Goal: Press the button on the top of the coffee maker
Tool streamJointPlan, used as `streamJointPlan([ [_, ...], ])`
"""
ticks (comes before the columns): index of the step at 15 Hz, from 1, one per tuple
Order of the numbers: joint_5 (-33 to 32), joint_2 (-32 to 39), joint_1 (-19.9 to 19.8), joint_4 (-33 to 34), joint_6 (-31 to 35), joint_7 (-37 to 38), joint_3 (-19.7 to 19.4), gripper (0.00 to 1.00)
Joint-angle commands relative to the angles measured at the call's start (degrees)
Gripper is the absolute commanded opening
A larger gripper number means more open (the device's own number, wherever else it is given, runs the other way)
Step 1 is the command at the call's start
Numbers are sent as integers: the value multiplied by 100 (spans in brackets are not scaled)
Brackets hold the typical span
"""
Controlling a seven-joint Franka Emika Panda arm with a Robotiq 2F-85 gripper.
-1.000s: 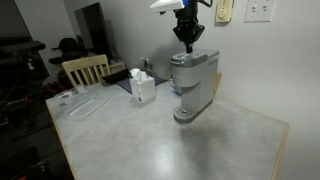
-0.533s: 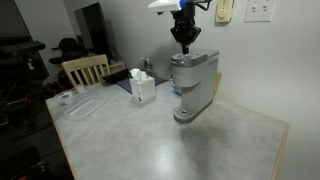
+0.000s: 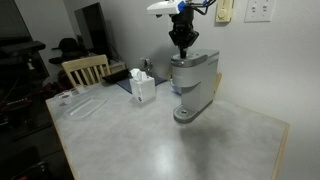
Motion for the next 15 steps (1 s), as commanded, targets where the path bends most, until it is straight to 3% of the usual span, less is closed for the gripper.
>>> streamJointPlan([
  [1,78,8,-40,-127,-68,-49,53,0],
  [9,47,27,-61,-368,129,-118,33,0],
  [15,-120,38,1,-185,99,-67,-17,0],
])
